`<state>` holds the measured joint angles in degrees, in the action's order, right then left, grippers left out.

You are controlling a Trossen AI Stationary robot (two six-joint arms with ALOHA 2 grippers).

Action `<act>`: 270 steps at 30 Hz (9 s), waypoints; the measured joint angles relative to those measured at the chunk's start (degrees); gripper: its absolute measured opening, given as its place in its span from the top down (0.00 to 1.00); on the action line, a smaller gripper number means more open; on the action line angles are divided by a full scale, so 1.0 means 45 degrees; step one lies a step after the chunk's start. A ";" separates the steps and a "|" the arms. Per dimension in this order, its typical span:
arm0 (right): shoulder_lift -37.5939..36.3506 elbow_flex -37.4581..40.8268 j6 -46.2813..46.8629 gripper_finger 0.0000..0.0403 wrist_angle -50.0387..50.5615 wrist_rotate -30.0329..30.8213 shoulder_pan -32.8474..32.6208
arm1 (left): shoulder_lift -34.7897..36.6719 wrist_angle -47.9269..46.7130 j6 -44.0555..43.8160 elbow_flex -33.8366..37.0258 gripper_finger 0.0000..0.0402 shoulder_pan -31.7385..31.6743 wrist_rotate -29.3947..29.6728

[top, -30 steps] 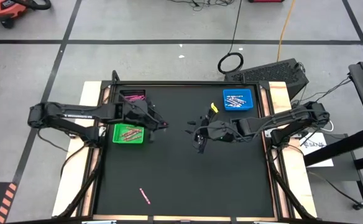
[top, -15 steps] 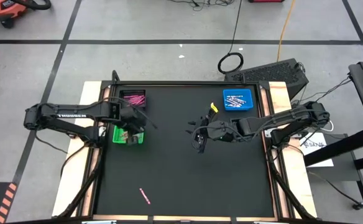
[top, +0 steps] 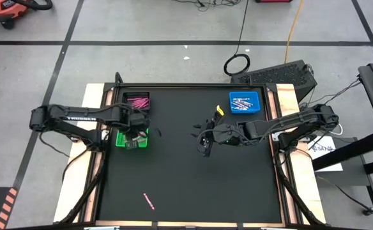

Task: Sort crayons
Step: Put the pink crayon into the green bin, then return to Home Position

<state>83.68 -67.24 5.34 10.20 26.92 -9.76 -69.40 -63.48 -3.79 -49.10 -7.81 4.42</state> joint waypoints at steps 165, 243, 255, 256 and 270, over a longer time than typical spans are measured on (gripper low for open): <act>0.0010 -0.0005 0.2396 0.65 0.3278 -0.0012 -0.0102 | -0.2455 -0.2526 -0.3014 -0.3057 0.97 0.5347 0.2789; -1.6237 1.2041 -0.1156 0.65 -0.3859 -0.7163 -0.0665 | 1.3262 0.8036 -0.0297 0.4438 0.79 0.4138 0.3572; -1.7274 1.3781 -0.1451 0.65 -0.4197 -0.7704 -0.0666 | 1.3392 1.1210 0.0641 0.6704 0.79 0.4138 0.2034; -1.7341 1.3875 -0.1507 0.65 -0.4251 -0.7708 -0.0667 | 1.3405 1.1342 0.0637 0.6857 0.79 0.4138 0.2012; -1.7549 1.4334 -0.2151 0.65 -0.4047 -0.7843 -0.0665 | 1.3448 1.3543 0.0959 0.9178 0.79 0.4138 0.1720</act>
<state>4.71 -2.74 -4.34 -8.02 -8.38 -12.75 -8.88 -2.54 0.52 -7.80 10.81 12.16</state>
